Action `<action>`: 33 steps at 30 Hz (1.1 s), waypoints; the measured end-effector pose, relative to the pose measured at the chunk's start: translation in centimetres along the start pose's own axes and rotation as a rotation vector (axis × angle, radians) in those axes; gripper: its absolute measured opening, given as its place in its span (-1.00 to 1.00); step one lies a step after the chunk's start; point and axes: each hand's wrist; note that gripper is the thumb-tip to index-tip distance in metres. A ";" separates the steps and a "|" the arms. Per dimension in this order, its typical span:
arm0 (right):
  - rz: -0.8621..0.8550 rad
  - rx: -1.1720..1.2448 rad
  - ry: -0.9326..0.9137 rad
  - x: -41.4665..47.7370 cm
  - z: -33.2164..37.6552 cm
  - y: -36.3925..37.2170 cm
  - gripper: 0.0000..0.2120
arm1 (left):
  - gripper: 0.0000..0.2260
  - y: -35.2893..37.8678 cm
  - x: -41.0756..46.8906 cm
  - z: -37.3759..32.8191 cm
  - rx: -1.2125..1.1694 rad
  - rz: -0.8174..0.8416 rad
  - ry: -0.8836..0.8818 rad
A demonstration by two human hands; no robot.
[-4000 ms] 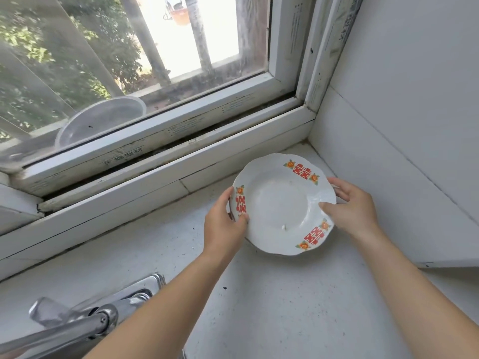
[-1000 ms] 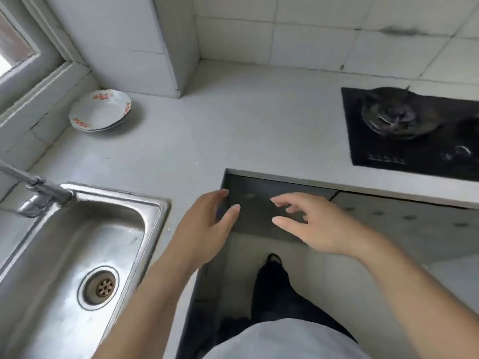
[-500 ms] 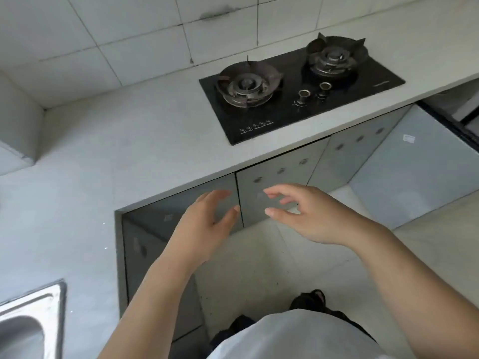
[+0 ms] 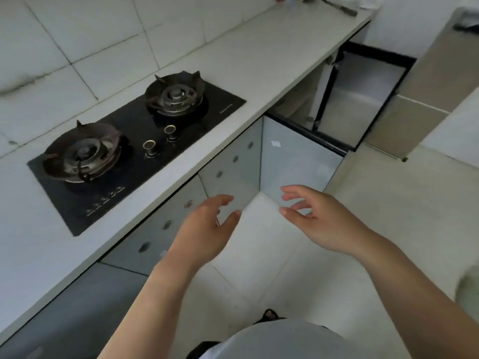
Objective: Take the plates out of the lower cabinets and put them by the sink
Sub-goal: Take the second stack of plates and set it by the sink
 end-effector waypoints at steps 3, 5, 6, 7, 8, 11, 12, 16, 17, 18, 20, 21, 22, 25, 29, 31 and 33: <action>-0.035 0.033 0.075 0.6 -3.2 -2.7 -0.58 | -0.66 3.2 4.5 -2.6 0.012 0.087 0.072; -0.060 0.052 0.118 1.0 -4.9 -3.9 -0.59 | -0.68 4.7 6.6 -3.7 0.018 0.139 0.109; -0.083 0.072 0.151 1.2 -5.9 -4.7 -0.59 | -0.68 5.5 7.8 -4.3 0.016 0.176 0.124; -0.105 0.093 0.184 1.4 -6.8 -5.4 -0.60 | -0.69 6.3 8.9 -4.7 0.014 0.212 0.132; -0.126 0.115 0.215 1.7 -7.6 -6.0 -0.62 | -0.69 6.8 10.0 -5.1 0.013 0.243 0.139; -0.168 0.162 0.285 3.1 -9.4 -7.8 -0.62 | -0.72 8.4 13.9 -6.0 -0.007 0.292 0.160; -0.177 0.162 0.296 3.9 -9.8 -8.4 -0.62 | -0.72 9.0 15.4 -6.3 -0.019 0.301 0.169; -0.230 0.129 0.310 8.2 -10.2 -12.2 -0.61 | -0.72 11.0 22.1 -7.7 -0.039 0.333 0.227; -0.244 0.118 0.311 9.4 -10.1 -13.4 -0.60 | -0.72 11.3 24.0 -8.2 -0.037 0.342 0.247; -0.255 0.106 0.315 10.6 -10.0 -14.8 -0.60 | -0.71 11.6 26.0 -8.8 -0.035 0.352 0.266; -0.265 0.073 0.327 12.6 -9.7 -17.7 -0.59 | -0.69 12.0 29.8 -10.4 -0.029 0.364 0.297; -0.270 0.059 0.330 13.5 -9.5 -19.3 -0.59 | -0.68 12.1 31.6 -11.2 -0.031 0.367 0.311; -0.286 0.047 0.330 14.5 -9.5 -20.8 -0.59 | -0.68 12.3 33.5 -12.2 -0.037 0.369 0.328; -0.367 0.040 0.332 17.4 -9.7 -24.9 -0.59 | -0.68 13.4 39.0 -14.9 -0.038 0.399 0.397; -0.419 0.081 0.358 20.3 -11.2 -28.3 -0.60 | -0.67 16.3 44.3 -17.9 -0.005 0.462 0.463; -0.425 0.103 0.379 21.1 -12.7 -29.9 -0.60 | -0.67 18.2 46.0 -19.4 0.012 0.499 0.471; -0.427 0.115 0.401 21.9 -14.7 -31.9 -0.61 | -0.66 20.2 47.4 -21.0 0.030 0.531 0.482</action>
Point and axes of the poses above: each hand's wrist, its own x-axis towards the middle knuckle, its own y-axis out of the palm, z = x × y, and after that the axes turned 12 degrees about y, right-handed
